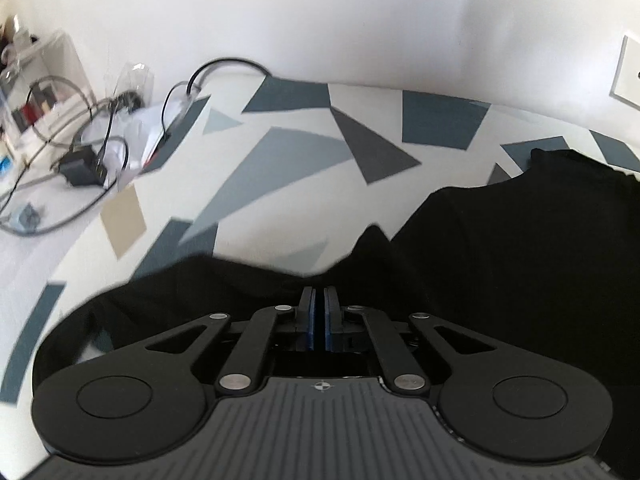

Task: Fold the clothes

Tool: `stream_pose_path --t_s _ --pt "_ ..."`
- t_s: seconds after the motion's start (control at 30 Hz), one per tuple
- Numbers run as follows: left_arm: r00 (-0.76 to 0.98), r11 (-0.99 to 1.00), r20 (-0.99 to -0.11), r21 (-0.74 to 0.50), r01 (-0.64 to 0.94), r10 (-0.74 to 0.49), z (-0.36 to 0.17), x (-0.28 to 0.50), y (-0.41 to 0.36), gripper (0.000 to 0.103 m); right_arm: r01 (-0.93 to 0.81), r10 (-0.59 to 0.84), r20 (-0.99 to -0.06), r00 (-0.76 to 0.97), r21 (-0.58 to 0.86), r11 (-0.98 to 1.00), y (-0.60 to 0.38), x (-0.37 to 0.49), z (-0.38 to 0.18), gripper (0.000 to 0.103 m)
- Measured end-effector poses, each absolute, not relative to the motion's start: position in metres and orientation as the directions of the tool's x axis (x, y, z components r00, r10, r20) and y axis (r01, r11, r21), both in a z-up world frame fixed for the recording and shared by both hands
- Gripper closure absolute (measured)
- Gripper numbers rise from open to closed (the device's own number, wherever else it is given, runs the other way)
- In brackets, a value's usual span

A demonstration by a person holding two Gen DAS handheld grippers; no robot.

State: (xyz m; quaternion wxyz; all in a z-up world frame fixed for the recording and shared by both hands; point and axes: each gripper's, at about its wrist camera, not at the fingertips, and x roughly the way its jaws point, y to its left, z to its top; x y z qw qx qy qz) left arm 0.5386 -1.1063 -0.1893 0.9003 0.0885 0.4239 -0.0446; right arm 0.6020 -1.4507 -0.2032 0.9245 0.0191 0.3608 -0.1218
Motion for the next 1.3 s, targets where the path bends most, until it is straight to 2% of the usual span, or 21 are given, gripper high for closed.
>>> stream_pose_path --t_s 0.53,0.57,0.6,0.63,0.67,0.7,0.73,0.77,0.8,0.87,0.97,1.07,1.2,1.3 --pt "0.703 0.948 -0.702 0.289 0.133 0.116 -0.199 0.600 -1.141 0.099 0.356 -0.303 -0.650 0.697 -0.052 0.933 -1.488 0.672 -0.205 0.098" --pt "0.695 0.946 -0.709 0.293 0.135 0.120 -0.197 0.601 -1.142 0.094 0.373 -0.294 -0.657 0.695 -0.020 0.927 -1.494 0.673 -0.203 0.095" --pt "0.685 0.945 -0.719 0.295 0.140 0.123 -0.194 0.603 -1.143 0.090 0.392 -0.283 -0.665 0.692 0.017 0.920 -1.500 0.673 -0.202 0.086" --pt "0.671 0.950 -0.734 0.273 0.150 0.105 -0.188 0.602 -1.143 0.076 0.415 -0.268 -0.684 0.679 0.057 0.908 -1.506 0.671 -0.196 0.073" --pt "0.667 0.952 -0.741 0.253 0.170 0.078 -0.183 0.595 -1.143 0.056 0.434 -0.254 -0.684 0.684 0.101 0.895 -1.510 0.664 -0.186 0.050" --pt "0.664 0.952 -0.746 0.236 0.193 0.051 -0.178 0.586 -1.144 0.044 0.435 -0.245 -0.643 0.726 0.153 0.887 -1.512 0.649 -0.173 0.033" --pt "0.661 0.952 -0.750 0.219 0.215 0.023 -0.174 0.576 -1.146 0.021 0.425 -0.244 -0.591 0.769 0.188 0.885 -1.513 0.627 -0.159 0.026" --pt "0.658 0.950 -0.753 0.202 0.238 -0.004 -0.169 0.567 -1.147 0.007 0.412 -0.245 -0.540 0.805 0.213 0.886 -1.515 0.603 -0.146 0.015" --pt "0.653 0.948 -0.756 0.185 0.260 -0.032 -0.165 0.558 -1.148 0.005 0.398 -0.246 -0.487 0.838 0.237 0.886 -1.517 0.580 -0.133 0.013" --pt "0.643 0.940 -0.761 0.151 0.305 -0.086 -0.155 0.539 -1.150 0.003 0.442 -0.291 -0.464 0.837 0.257 0.860 -1.527 0.531 -0.118 0.013" --pt "0.623 0.924 -0.764 0.099 0.370 -0.168 -0.142 0.511 -1.153 0.002 0.584 -0.398 -0.524 0.753 0.254 0.771 -1.542 0.454 -0.114 0.015" --pt "0.595 0.906 -0.778 0.083 0.416 -0.202 -0.154 0.488 -1.153 0.002 0.729 -0.488 -0.612 0.622 0.224 0.647 -1.555 0.363 -0.124 0.016" --pt "0.534 0.871 -0.817 0.083 0.484 -0.219 -0.177 0.467 -1.156 0.002 0.822 -0.521 -0.690 0.502 0.194 0.535 -1.533 0.284 -0.155 0.016" --pt "0.491 0.853 -0.842 0.076 0.517 -0.222 -0.191 0.455 -1.156 0.001 0.842 -0.514 -0.712 0.478 0.205 0.499 -1.507 0.272 -0.175 0.016"
